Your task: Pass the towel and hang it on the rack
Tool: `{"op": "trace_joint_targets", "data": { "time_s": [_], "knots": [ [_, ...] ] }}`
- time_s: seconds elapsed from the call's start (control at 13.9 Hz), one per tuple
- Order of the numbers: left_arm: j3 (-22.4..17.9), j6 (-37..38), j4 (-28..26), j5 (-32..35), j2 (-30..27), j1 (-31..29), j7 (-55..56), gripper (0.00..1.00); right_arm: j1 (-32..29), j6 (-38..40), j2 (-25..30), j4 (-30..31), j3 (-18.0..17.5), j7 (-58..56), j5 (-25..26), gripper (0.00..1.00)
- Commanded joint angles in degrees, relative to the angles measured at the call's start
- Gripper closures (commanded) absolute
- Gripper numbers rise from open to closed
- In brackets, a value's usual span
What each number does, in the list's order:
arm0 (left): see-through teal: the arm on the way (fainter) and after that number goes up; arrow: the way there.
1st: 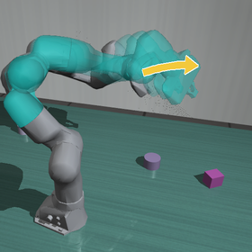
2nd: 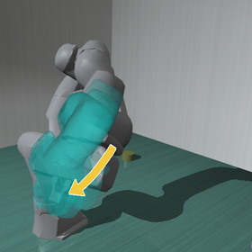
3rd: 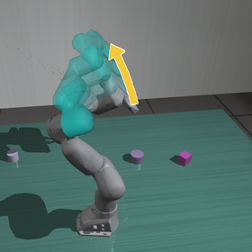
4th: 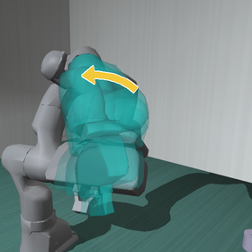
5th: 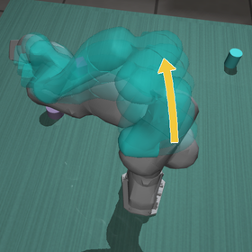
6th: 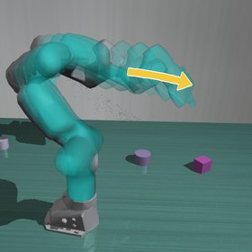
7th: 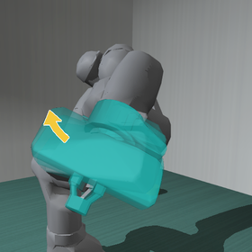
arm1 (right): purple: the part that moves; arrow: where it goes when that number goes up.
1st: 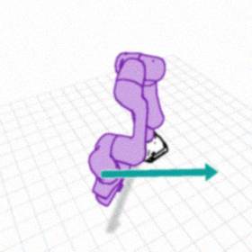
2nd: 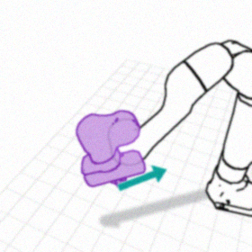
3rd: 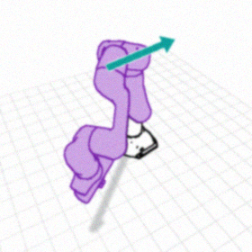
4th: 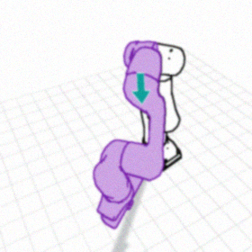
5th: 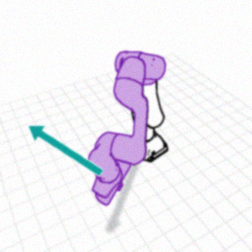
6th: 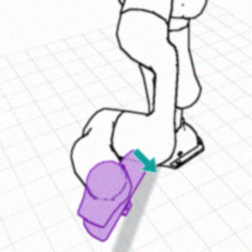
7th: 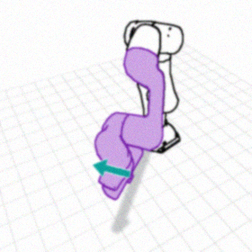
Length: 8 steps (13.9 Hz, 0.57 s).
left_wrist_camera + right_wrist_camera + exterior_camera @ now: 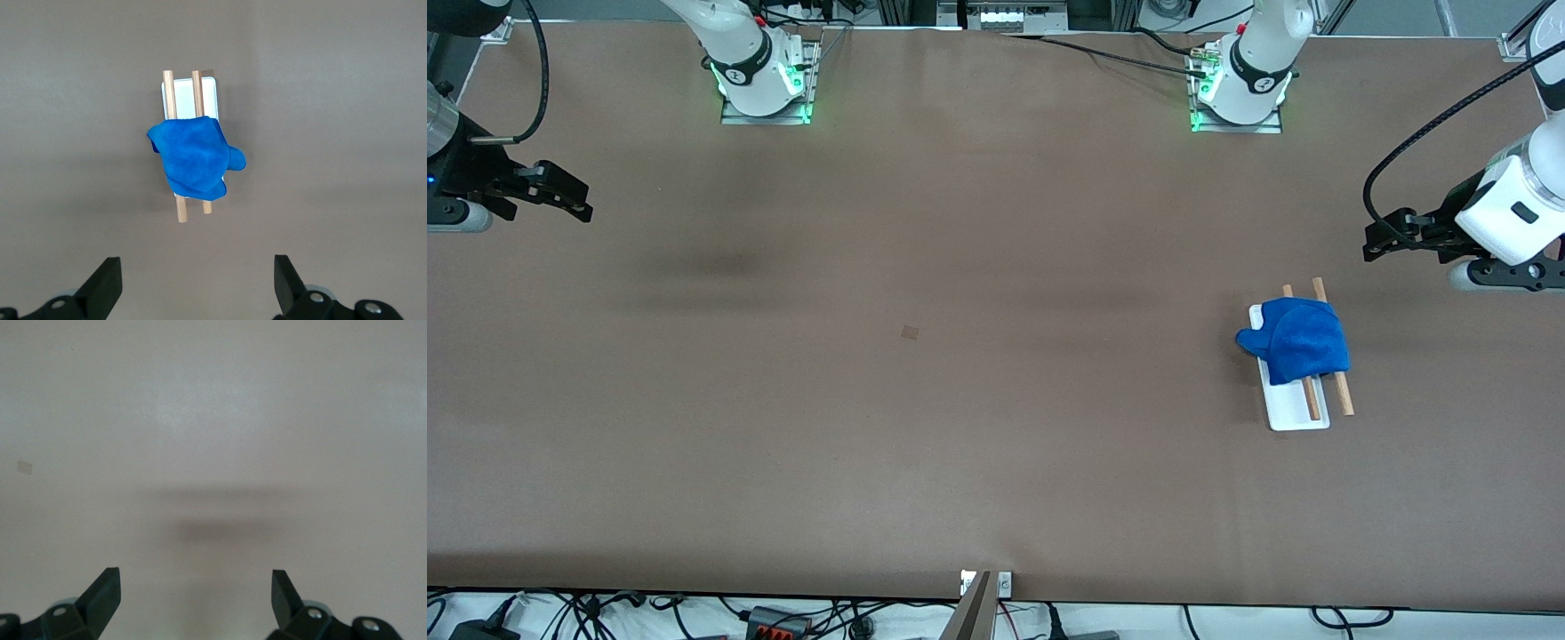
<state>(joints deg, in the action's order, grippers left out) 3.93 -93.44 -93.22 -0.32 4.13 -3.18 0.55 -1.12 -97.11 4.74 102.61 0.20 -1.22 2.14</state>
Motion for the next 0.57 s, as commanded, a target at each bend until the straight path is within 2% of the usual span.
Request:
{"op": "trace_joint_targets", "data": {
  "time_s": [0.0, 0.5],
  "knots": [
    [-2.70, -0.69, -1.53, -0.47, -1.67, 2.65, -0.55, 0.00, -0.02, 0.52, -0.35, -0.92, -0.02, -0.18, -0.39, 0.00],
    [-2.70, -0.69, -1.53, -0.56, -1.58, 2.65, -0.64, 0.00, -0.02, 0.78, -0.35, -0.92, -0.02, -0.27, -0.29, 0.00]
  ]
}}
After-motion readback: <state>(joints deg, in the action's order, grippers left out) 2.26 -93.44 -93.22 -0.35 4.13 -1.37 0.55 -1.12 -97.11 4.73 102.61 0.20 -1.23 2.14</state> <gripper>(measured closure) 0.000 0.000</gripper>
